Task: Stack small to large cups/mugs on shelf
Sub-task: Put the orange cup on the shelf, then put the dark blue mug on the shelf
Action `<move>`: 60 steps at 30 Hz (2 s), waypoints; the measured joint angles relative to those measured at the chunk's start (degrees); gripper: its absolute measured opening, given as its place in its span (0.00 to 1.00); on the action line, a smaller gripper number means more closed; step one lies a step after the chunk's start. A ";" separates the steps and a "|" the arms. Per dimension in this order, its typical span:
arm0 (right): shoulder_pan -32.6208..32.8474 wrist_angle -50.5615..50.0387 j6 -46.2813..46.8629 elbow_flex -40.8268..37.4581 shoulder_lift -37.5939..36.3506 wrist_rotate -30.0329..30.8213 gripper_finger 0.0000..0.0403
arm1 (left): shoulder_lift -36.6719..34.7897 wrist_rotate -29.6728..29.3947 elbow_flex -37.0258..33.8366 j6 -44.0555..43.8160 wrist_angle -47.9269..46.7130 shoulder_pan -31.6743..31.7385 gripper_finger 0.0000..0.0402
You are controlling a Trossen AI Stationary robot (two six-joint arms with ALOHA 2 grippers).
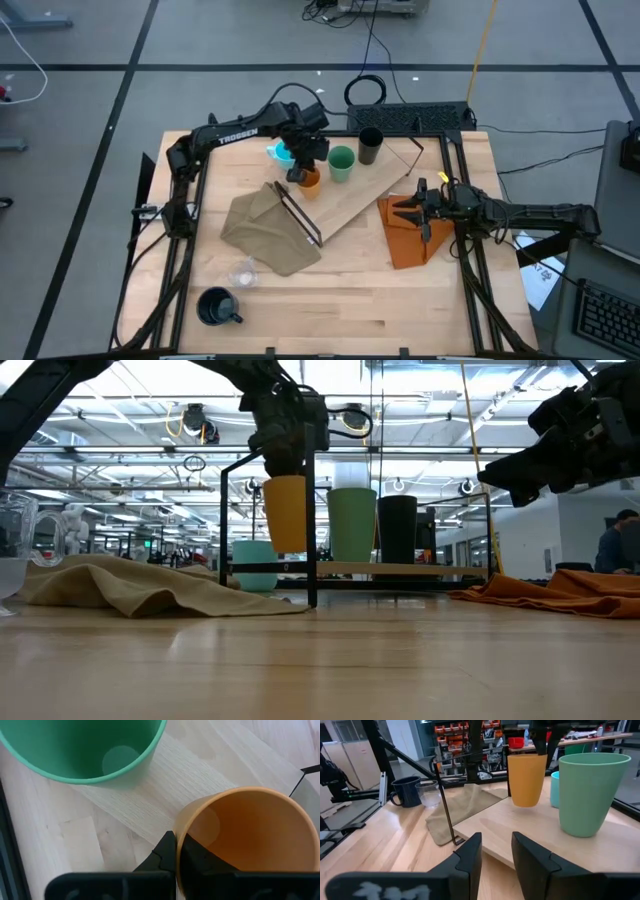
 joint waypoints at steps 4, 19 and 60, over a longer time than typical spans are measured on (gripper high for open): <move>0.01 -0.02 -0.02 -0.02 0.00 0.00 0.24 | 1.57 -0.92 0.00 -0.28 -0.05 0.00 0.01; 0.01 0.11 0.10 -0.11 0.00 -0.24 0.24 | 1.87 -2.58 0.04 -0.49 -0.65 0.00 0.04; 0.02 0.05 0.00 -0.16 0.00 -0.24 0.24 | 1.39 -5.62 4.97 -5.73 -5.93 -1.74 0.42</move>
